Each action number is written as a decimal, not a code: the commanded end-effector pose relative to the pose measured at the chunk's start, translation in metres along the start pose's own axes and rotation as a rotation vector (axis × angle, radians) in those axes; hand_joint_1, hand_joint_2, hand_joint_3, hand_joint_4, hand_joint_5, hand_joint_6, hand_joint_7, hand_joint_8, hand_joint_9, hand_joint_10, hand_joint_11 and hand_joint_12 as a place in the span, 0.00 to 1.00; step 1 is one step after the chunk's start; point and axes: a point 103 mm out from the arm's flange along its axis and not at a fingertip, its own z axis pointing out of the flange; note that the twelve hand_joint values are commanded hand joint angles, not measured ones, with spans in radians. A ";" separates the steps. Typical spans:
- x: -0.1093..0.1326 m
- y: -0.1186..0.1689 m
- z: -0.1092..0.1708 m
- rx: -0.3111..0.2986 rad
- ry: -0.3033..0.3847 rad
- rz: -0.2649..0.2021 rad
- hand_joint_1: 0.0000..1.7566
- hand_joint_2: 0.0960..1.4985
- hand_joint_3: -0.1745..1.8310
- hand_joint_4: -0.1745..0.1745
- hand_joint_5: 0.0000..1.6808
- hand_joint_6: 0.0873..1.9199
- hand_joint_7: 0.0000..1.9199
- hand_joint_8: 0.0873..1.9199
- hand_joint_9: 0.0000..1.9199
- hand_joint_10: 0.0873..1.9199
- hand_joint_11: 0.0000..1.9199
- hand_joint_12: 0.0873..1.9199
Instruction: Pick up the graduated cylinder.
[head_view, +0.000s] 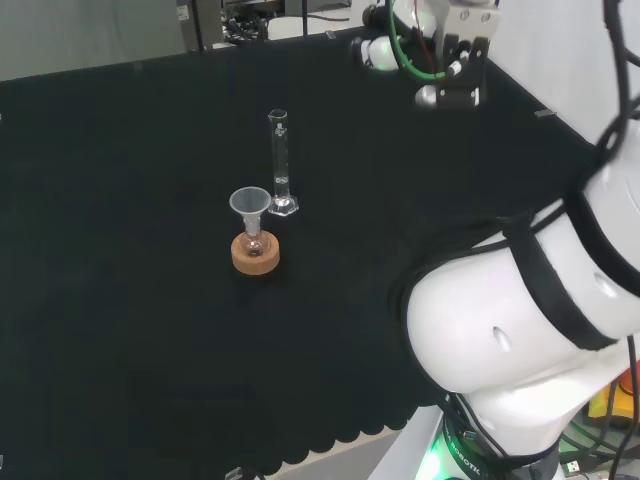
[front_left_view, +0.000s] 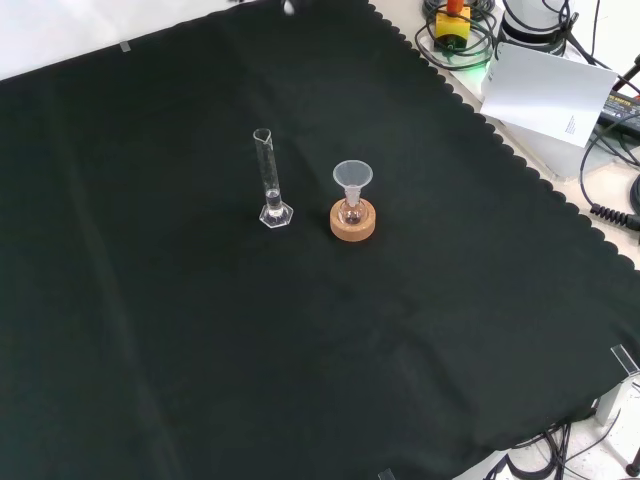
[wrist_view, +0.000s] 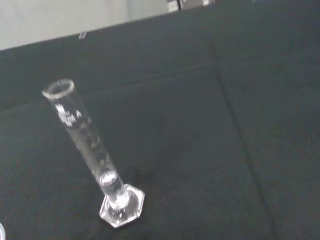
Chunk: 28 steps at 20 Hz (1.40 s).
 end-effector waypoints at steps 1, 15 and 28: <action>-0.019 0.039 0.053 0.020 0.093 -0.047 0.29 0.74 0.12 0.30 0.26 0.00 0.13 0.33 0.27 0.31 0.16 0.69; -0.011 0.057 0.124 0.059 0.278 -0.127 0.39 0.68 0.10 0.31 0.26 0.00 0.12 0.33 0.25 0.31 0.12 0.70; -0.007 0.064 0.151 0.126 0.294 -0.142 0.44 0.66 0.10 0.31 0.28 0.00 0.15 0.33 0.26 0.30 0.13 0.69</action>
